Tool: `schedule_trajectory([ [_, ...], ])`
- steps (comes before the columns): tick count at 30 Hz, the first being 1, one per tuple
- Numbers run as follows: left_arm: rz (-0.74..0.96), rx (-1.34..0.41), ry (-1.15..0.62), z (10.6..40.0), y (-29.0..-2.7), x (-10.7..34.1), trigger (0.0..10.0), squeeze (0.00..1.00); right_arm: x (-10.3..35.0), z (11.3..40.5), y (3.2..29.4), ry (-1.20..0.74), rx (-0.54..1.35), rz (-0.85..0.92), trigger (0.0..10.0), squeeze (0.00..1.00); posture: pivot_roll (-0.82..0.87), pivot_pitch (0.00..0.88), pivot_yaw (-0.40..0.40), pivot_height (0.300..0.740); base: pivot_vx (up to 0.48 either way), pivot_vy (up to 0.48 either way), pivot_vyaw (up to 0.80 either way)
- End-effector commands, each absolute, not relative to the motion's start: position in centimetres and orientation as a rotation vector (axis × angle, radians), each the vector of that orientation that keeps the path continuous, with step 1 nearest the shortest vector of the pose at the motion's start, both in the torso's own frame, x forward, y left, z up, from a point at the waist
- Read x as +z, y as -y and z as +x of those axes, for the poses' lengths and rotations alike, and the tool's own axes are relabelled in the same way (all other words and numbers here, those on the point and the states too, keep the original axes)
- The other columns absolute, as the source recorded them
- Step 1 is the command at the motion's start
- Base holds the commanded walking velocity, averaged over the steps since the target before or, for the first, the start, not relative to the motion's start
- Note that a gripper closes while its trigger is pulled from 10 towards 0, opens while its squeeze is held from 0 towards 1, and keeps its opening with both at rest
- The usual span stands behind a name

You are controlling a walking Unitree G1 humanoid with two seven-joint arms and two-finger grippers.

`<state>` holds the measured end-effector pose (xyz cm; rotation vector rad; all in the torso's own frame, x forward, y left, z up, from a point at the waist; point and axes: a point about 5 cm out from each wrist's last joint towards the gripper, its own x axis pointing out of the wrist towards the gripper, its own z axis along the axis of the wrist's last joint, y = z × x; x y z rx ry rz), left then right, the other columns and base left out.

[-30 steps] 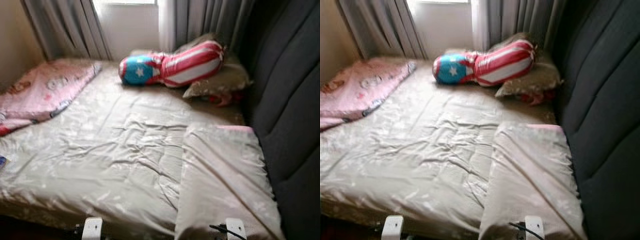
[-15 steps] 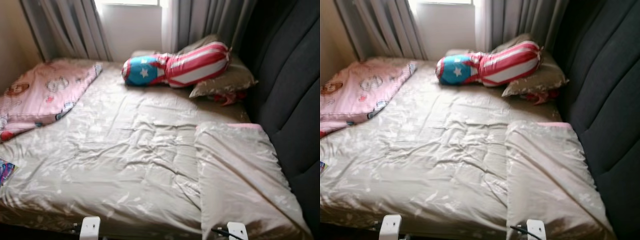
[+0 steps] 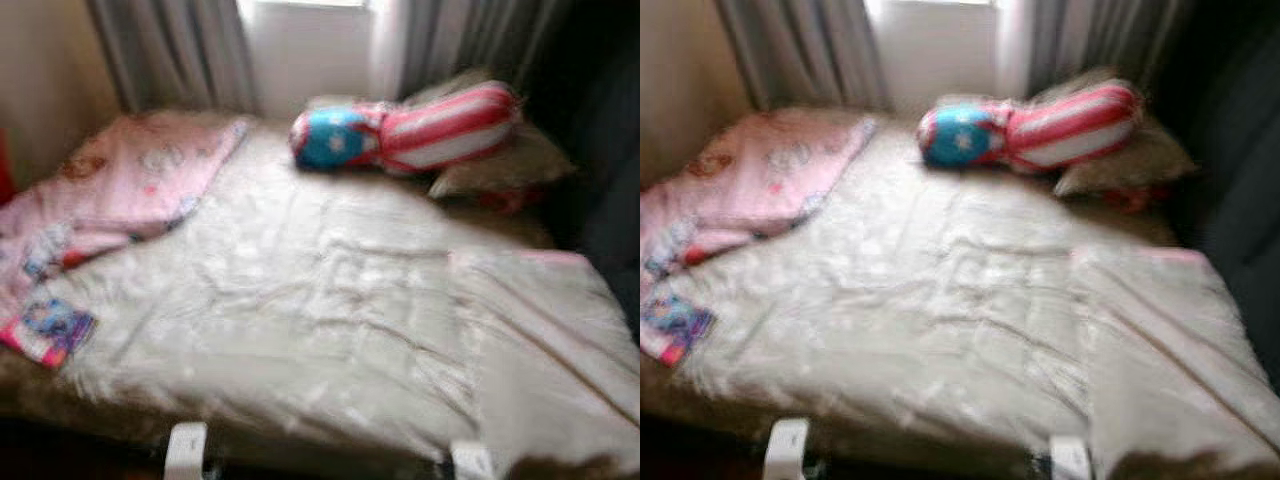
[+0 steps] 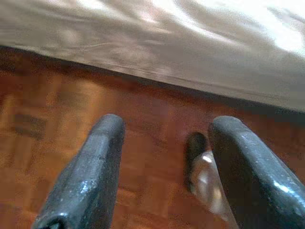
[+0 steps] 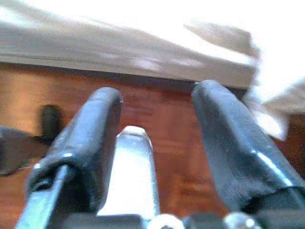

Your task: Clean up the room

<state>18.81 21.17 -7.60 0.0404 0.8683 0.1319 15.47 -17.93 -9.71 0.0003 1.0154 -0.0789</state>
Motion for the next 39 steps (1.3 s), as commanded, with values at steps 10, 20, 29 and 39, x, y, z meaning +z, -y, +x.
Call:
schedule_trajectory([
  [10,0.043,0.123,-0.897,18.41,-20.76,-7.93,10.0,0.00,-9.72,15.18,18.85,-1.018,-0.107,-0.011,10.0,0.00,-0.02,0.000,-0.012,0.740,0.000,0.457,0.00],
  [20,0.040,0.124,-0.898,18.36,-20.69,-7.97,10.0,0.00,-9.57,15.42,19.27,-1.014,-0.094,-0.027,10.0,0.00,-0.02,0.000,-0.016,0.740,0.000,0.457,0.00],
  [29,0.035,0.126,-0.897,18.39,-20.65,-7.96,10.0,0.00,-9.53,15.47,19.40,-1.011,-0.090,-0.031,10.0,0.00,-0.01,0.000,-0.021,0.740,0.000,0.457,0.00],
  [39,0.031,0.126,-0.893,18.50,-20.45,-7.94,10.0,0.00,-9.53,15.45,19.44,-1.013,-0.083,-0.039,10.0,0.00,-0.01,0.000,-0.023,0.740,0.000,0.458,0.00],
])
